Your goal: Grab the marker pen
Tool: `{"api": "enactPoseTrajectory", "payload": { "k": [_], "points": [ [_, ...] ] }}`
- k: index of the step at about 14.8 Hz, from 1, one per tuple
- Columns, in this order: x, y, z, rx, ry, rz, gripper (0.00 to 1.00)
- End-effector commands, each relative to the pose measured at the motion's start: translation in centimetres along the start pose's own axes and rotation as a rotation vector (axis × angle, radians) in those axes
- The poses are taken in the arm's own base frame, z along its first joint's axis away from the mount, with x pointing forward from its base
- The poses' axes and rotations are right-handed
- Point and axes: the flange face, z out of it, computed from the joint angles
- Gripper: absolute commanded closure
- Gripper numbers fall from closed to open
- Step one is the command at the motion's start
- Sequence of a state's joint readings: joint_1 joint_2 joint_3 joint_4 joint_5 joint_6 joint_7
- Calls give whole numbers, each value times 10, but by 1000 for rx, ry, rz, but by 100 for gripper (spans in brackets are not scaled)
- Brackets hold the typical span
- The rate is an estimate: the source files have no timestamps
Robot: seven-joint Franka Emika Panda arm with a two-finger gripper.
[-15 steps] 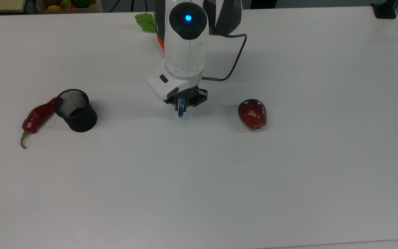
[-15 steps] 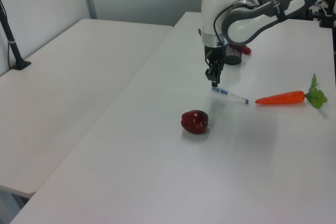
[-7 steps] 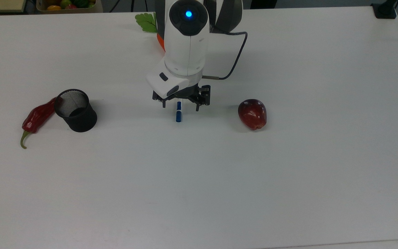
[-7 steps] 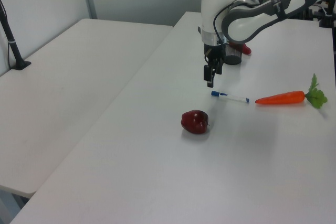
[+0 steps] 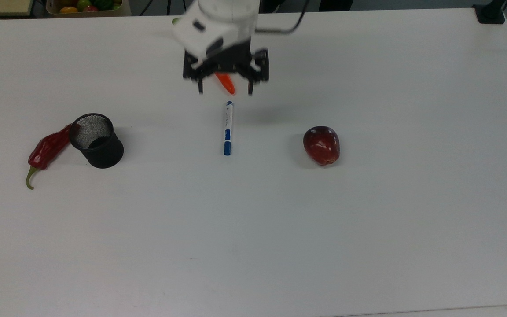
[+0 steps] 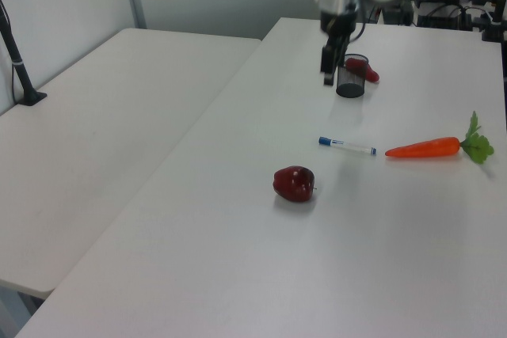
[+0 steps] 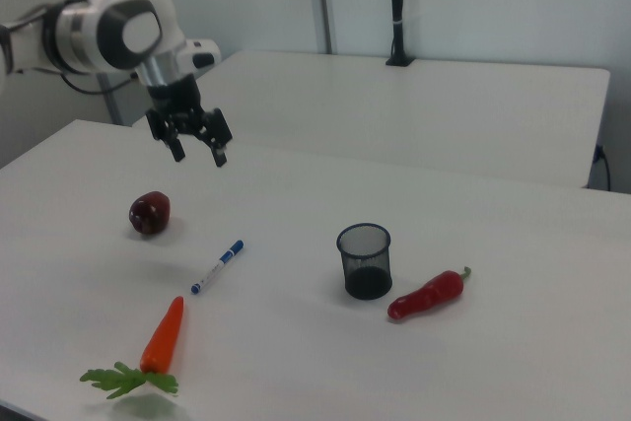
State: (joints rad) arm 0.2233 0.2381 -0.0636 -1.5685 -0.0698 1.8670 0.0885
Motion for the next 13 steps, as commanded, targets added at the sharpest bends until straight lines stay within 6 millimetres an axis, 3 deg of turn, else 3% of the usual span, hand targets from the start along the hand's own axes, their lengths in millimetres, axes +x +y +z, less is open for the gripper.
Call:
{"api": "enactPoseTrajectory", "payload": {
  "k": [1,5,7,13],
  "points": [
    [-35,22,-51,9,-10,-8,0],
    [-62,53,-82,17,-55,39,0],
    [-68,61,-83,23,-78,20,0],
    [-69,53,-82,28,-89,6,0]
  ]
}}
